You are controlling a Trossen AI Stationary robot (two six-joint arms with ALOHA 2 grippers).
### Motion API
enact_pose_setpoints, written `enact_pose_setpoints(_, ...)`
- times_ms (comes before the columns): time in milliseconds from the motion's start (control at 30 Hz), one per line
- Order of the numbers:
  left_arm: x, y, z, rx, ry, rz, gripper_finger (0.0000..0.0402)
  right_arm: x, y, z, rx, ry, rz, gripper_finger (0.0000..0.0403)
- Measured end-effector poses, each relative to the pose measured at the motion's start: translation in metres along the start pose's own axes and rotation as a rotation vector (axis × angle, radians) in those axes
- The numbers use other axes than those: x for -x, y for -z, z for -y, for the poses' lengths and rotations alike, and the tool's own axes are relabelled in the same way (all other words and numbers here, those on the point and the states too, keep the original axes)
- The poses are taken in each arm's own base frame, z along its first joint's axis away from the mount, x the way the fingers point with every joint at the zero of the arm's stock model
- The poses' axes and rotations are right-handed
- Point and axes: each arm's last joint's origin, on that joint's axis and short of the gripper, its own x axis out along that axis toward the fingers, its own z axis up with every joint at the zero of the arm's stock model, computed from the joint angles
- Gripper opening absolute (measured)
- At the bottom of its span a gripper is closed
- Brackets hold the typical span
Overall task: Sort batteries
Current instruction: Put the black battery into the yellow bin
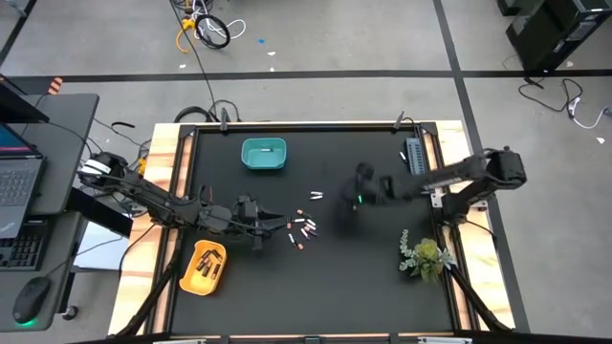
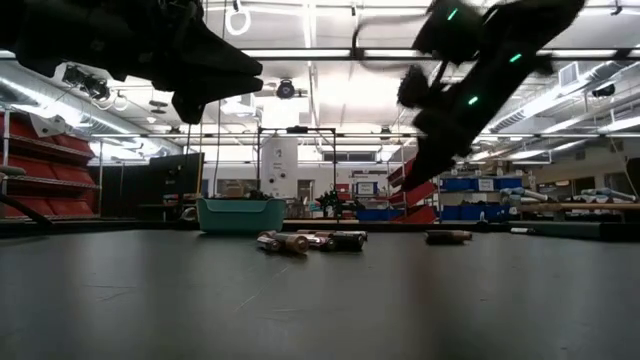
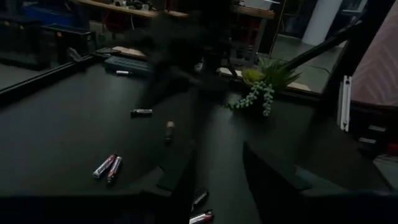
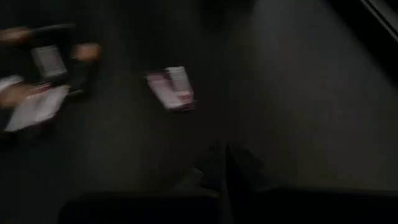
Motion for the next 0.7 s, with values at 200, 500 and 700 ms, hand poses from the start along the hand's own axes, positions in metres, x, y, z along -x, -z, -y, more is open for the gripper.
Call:
enact_pose_setpoints(200, 0.001, 0.001, 0.002, -0.021, 0.035, -0.015, 0.0147, -0.02, -0.004, 0.047, -0.052, -0.022, -0.068, 0.0003)
enact_pose_setpoints(500, 0.001, 0.0, 0.002, -0.078, 0.034, -0.004, 0.0147, -0.063, 0.012, 0.06, -0.063, -0.087, -0.165, 0.0001)
enact_pose_setpoints(700, 0.001, -0.001, 0.003, -0.062, 0.039, 0.007, 0.0147, -0.073, 0.015, 0.059, -0.069, -0.077, -0.169, 0.0)
